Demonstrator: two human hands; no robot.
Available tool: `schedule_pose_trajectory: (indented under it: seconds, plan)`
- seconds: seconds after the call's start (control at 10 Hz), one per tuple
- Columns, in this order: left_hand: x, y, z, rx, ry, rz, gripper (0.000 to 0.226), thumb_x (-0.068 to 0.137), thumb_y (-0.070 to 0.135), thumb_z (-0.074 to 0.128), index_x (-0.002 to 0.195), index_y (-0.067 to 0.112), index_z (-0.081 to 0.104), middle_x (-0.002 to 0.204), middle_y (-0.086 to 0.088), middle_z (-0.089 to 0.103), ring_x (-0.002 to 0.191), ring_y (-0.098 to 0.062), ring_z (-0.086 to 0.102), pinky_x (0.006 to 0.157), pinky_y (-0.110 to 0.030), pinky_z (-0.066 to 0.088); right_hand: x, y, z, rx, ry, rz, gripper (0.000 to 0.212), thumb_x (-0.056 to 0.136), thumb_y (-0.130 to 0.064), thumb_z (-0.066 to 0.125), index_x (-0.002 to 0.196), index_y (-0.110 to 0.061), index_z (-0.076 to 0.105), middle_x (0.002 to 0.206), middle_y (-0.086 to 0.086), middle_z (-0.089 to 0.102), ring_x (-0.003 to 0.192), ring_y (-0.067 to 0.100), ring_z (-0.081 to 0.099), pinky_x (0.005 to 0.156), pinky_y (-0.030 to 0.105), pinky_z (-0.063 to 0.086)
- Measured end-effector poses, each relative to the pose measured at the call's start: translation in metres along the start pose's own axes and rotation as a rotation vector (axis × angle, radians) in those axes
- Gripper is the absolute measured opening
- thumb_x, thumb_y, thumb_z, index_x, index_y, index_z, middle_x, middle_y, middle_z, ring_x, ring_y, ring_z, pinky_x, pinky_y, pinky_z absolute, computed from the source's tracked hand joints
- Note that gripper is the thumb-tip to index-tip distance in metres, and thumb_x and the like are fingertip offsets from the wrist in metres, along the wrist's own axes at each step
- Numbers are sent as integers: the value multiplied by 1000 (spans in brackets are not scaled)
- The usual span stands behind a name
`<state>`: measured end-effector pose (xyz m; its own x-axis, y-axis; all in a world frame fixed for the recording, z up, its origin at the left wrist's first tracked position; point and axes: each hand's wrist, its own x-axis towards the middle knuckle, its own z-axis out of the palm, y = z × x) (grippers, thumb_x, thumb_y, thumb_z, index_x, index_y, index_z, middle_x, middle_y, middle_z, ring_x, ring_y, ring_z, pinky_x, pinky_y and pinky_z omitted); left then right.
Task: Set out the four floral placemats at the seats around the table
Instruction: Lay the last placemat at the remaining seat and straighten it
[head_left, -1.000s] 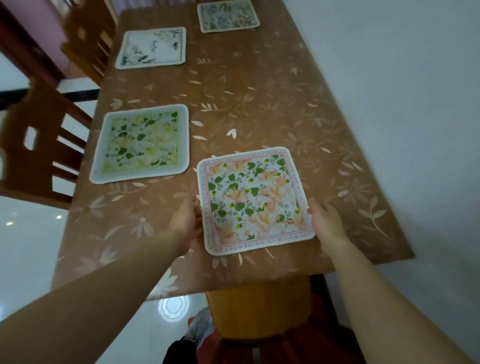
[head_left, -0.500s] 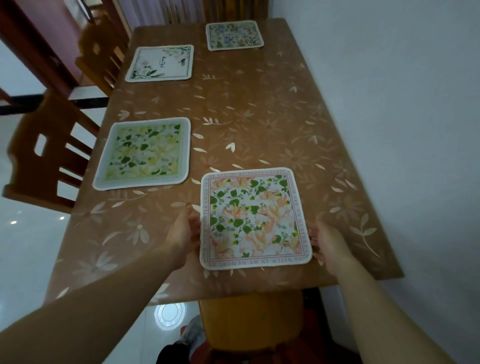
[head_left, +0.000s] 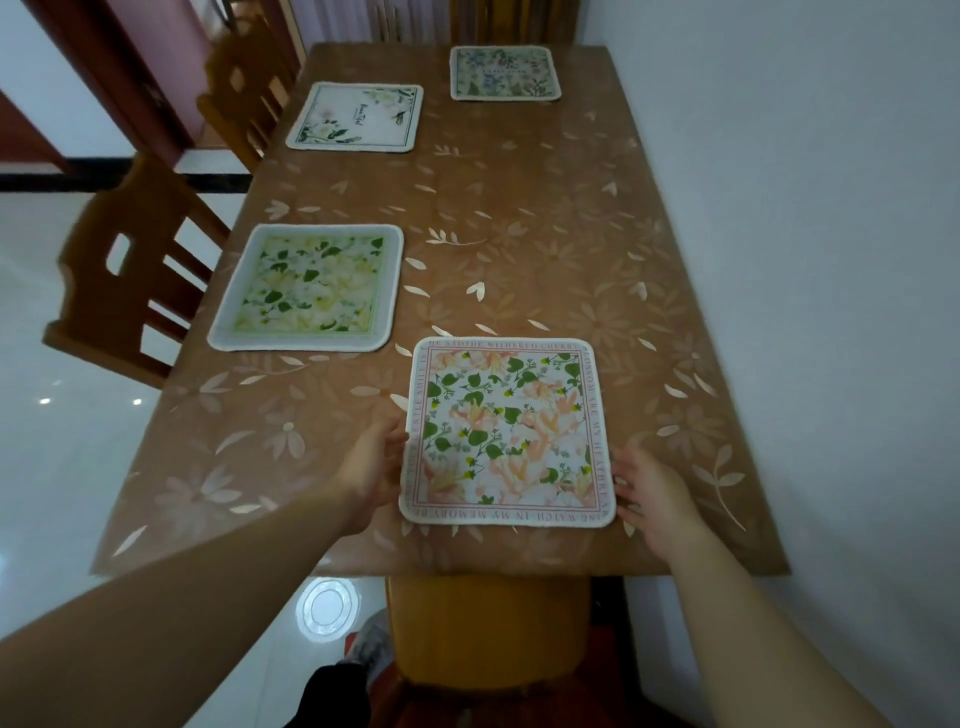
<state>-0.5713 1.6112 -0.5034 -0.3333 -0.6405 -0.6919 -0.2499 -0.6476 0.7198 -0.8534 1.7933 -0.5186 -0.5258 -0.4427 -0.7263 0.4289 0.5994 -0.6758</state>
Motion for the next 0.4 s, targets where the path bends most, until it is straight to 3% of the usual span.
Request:
schedule_pose_trajectory:
  seconds: [0.1,0.2,0.3,0.4]
  plan:
    - [-8,-11,-3,97,-28,8,47,82,64,49,90,30,81,91,3,81,74,-4,75,53,-21,58,-2,1,-1,-14,-20,2,38,106,-53,43,111,-29,71,110,-5,76,104,14,67,73,36,47]
    - [-22,-17,-1,330,-75,-14,69,86,73,35,110,24,77,101,-9,80,92,-26,75,80,-35,58,-7,-1,0,-40,-36,-19,36,105,-53,43,103,-31,72,89,-13,82,97,11,69,71,34,45]
    - [-33,-13,1,311,-43,-39,62,93,68,33,95,27,79,83,4,81,72,-11,76,60,-24,58,-8,-5,3,-80,-58,-15,34,105,-48,45,100,-29,73,77,-14,81,75,10,78,66,33,47]
    - [-47,-8,-4,206,-16,-99,47,97,61,38,90,25,67,78,4,79,74,-13,72,66,-28,55,-19,-18,18,-98,-73,-13,33,103,-42,51,111,-17,72,88,1,82,78,22,78,69,35,53]
